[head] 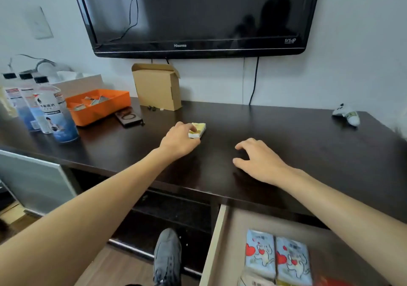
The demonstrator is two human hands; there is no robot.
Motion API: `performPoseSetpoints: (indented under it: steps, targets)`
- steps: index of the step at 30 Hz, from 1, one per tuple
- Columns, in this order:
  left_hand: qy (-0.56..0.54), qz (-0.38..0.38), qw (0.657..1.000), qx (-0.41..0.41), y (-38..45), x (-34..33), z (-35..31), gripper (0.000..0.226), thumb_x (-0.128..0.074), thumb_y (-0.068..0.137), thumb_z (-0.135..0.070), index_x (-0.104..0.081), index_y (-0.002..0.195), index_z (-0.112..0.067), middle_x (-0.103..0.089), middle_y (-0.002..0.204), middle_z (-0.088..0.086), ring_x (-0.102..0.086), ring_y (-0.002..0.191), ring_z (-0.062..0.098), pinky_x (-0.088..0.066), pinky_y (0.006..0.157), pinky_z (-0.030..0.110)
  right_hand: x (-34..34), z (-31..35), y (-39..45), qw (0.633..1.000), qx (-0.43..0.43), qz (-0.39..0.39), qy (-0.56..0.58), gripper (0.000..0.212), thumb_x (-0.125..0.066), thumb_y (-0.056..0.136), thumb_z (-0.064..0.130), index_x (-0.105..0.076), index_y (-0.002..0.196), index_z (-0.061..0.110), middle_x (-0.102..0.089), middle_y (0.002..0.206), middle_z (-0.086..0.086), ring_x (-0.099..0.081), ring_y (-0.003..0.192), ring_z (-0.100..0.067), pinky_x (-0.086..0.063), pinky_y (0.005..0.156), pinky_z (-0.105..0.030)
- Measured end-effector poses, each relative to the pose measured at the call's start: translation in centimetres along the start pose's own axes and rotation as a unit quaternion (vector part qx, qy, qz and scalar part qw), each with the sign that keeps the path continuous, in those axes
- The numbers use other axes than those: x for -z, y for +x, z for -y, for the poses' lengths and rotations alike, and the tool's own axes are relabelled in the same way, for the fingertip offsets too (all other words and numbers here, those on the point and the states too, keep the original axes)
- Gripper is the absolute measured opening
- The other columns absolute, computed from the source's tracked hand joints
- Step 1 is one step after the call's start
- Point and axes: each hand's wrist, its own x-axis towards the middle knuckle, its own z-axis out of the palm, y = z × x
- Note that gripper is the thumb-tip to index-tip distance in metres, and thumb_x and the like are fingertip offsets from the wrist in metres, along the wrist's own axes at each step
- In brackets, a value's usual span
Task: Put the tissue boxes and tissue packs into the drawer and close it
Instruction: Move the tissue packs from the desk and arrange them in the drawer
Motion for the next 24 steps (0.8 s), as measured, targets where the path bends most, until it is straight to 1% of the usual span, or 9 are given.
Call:
performPoseSetpoints:
  steps: [2,5,7,9,12,14,17,22,24]
  targets:
    - [0.018,0.014,0.999,0.029,3.2,-1.2,0.6,0.053,-0.059,0.088,-0.042,-0.054,0.138,-0.022,-0.047,0.139,0.01,-0.048,0.124,0.032,-0.046,0.099,0.046,-0.4,0.0,2.5,1.0,-0.011,-0.004,0.006,0.049,-0.059,0.1,0.037,-0.053,0.145,0.018,-0.051,0.15,-0.001,-0.042,0.139,-0.022,-0.043,0.11,-0.046]
    - [0.03,0.022,0.998,0.055,6.0,-2.9,1.4,0.05,-0.059,0.087,-0.046,-0.055,0.133,-0.026,-0.051,0.136,0.011,-0.048,0.124,0.033,-0.045,0.099,0.046,-1.1,-0.5,5.2,1.0,-0.015,-0.009,0.016,0.05,-0.059,0.1,0.035,-0.051,0.147,0.019,-0.05,0.152,0.0,-0.043,0.139,-0.021,-0.043,0.109,-0.046]
    - [0.04,0.014,0.998,0.036,6.4,-3.6,1.3,0.045,-0.061,0.084,-0.045,-0.058,0.125,-0.027,-0.056,0.13,0.01,-0.049,0.12,0.031,-0.045,0.098,0.045,-1.5,-1.1,6.2,1.0,-0.008,-0.008,0.016,0.053,-0.061,0.099,0.035,-0.049,0.148,0.019,-0.049,0.151,0.0,-0.042,0.14,-0.02,-0.043,0.11,-0.046]
    - [0.032,0.025,0.999,-0.005,5.6,-3.8,0.8,0.045,-0.065,0.08,-0.051,-0.06,0.118,-0.028,-0.059,0.122,0.007,-0.052,0.113,0.028,-0.046,0.094,0.043,-1.6,-1.8,6.5,1.0,0.001,-0.005,0.025,0.056,-0.064,0.097,0.037,-0.048,0.149,0.021,-0.049,0.151,0.002,-0.041,0.14,-0.019,-0.042,0.111,-0.045]
    - [-0.004,0.049,0.996,-0.07,2.8,-3.7,-0.5,0.047,-0.068,0.08,-0.058,-0.063,0.114,-0.026,-0.067,0.102,0.0,-0.06,0.094,0.018,-0.049,0.079,0.036,-1.6,-2.9,6.0,0.999,0.014,0.007,0.034,0.061,-0.07,0.093,0.041,-0.049,0.147,0.024,-0.048,0.151,0.005,-0.042,0.139,-0.017,-0.04,0.111,-0.039]
    - [-0.018,0.052,0.994,-0.099,0.5,-3.8,-1.3,0.042,-0.069,0.082,-0.048,-0.065,0.116,-0.023,-0.066,0.097,-0.002,-0.06,0.094,0.017,-0.05,0.081,0.035,-1.4,-3.6,5.1,0.999,0.024,0.013,0.043,0.063,-0.073,0.091,0.043,-0.05,0.147,0.025,-0.048,0.151,0.006,-0.042,0.139,-0.015,-0.039,0.11,-0.035]
    - [-0.02,0.043,0.991,-0.124,-2.8,-3.9,-2.5,0.037,-0.067,0.084,-0.028,-0.065,0.12,-0.022,-0.059,0.103,-0.002,-0.053,0.104,0.019,-0.047,0.091,0.035,-0.8,-4.6,3.2,0.997,0.033,0.015,0.064,0.072,-0.077,0.087,0.045,-0.048,0.149,0.027,-0.045,0.153,0.009,-0.039,0.14,-0.012,-0.037,0.111,-0.033]
    - [-0.037,0.078,0.981,-0.175,-7.0,-4.0,-5.1,0.041,-0.064,0.085,-0.016,-0.063,0.126,-0.021,-0.061,0.113,0.001,-0.051,0.11,0.02,-0.043,0.095,0.032,0.9,-5.0,-0.2,0.99,0.063,0.071,0.102,0.094,-0.085,0.078,0.038,-0.036,0.158,0.029,-0.036,0.162,0.01,-0.029,0.146,-0.008,-0.025,0.11,-0.024]
    - [-0.036,0.092,0.976,-0.195,-8.5,-3.8,-6.0,0.044,-0.063,0.086,-0.016,-0.062,0.13,-0.02,-0.063,0.119,0.001,-0.052,0.114,0.02,-0.043,0.097,0.036,1.5,-4.6,-1.5,0.99,0.072,0.081,0.094,0.087,-0.086,0.078,0.033,-0.044,0.154,0.027,-0.045,0.155,0.01,-0.038,0.142,-0.01,-0.03,0.11,-0.024]
